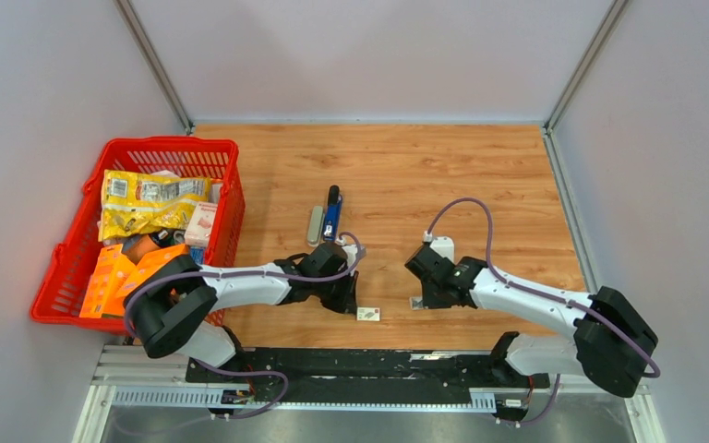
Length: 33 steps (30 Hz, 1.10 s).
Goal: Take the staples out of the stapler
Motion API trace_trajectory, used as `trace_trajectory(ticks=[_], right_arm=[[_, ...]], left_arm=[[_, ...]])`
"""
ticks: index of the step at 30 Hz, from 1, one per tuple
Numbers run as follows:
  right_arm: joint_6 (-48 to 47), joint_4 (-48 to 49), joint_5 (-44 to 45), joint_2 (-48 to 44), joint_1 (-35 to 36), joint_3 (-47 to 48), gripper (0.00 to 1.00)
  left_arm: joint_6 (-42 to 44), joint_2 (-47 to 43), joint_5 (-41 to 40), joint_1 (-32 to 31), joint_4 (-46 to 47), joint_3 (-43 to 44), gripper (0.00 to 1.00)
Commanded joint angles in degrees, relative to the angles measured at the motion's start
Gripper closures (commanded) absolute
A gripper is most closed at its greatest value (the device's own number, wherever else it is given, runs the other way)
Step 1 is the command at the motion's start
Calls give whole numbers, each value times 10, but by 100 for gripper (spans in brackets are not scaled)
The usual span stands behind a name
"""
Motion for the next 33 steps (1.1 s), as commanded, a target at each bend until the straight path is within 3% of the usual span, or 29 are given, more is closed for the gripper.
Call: trace_trajectory(ticks=[1,19,33], right_arm=[[35,11,12,0,28,21,100],[84,72,-14,74,103,55,100],[103,73,-5,77,118,41,100]], left_arm=[[11,15,-6,-9,5,8,100],[-1,18,-2,-22,32,-5,100],[-7,20,-3,-29,34,-11,100]])
